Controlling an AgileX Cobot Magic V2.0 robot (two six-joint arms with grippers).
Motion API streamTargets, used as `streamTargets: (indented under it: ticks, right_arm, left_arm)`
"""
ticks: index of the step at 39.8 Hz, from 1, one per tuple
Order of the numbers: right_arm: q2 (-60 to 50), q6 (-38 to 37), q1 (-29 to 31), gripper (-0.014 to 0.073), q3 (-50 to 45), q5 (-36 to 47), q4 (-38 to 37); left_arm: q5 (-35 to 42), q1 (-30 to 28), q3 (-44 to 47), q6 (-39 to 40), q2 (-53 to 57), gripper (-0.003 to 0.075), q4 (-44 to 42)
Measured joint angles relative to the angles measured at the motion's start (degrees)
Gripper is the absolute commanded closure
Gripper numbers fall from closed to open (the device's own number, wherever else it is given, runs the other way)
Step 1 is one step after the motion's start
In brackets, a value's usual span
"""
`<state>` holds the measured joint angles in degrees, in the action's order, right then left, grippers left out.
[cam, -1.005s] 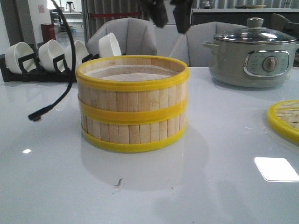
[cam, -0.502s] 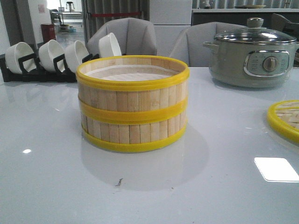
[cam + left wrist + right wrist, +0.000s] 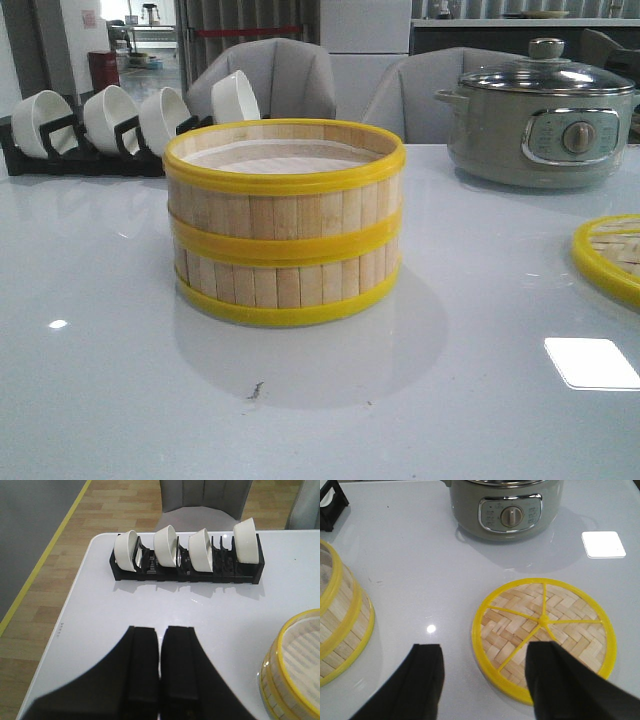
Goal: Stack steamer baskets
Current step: 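Move the right gripper down over the center hub of the yellow-spoked lid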
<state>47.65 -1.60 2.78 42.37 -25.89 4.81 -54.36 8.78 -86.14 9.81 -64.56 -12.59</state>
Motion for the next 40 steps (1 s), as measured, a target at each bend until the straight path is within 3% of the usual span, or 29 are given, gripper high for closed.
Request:
streamTargets:
  ticks: [22, 33, 40]
  right_arm:
    - [0.00, 0.00, 0.00, 0.0116, 0.00, -1.12, 0.00]
    - [0.00, 0.00, 0.00, 0.0125, 0.00, -1.68, 0.00]
    - [0.00, 0.00, 0.00, 0.0280, 0.00, -1.93, 0.00]
  left_arm:
    - [18.23, -0.13, 45.87, 2.55, 29.69, 0.0636, 2.27]
    - [18.83, -0.13, 54.87, 2.55, 32.15, 0.0636, 2.52]
    - [19.33, -0.13, 55.68, 2.55, 32.28, 0.0636, 2.52]
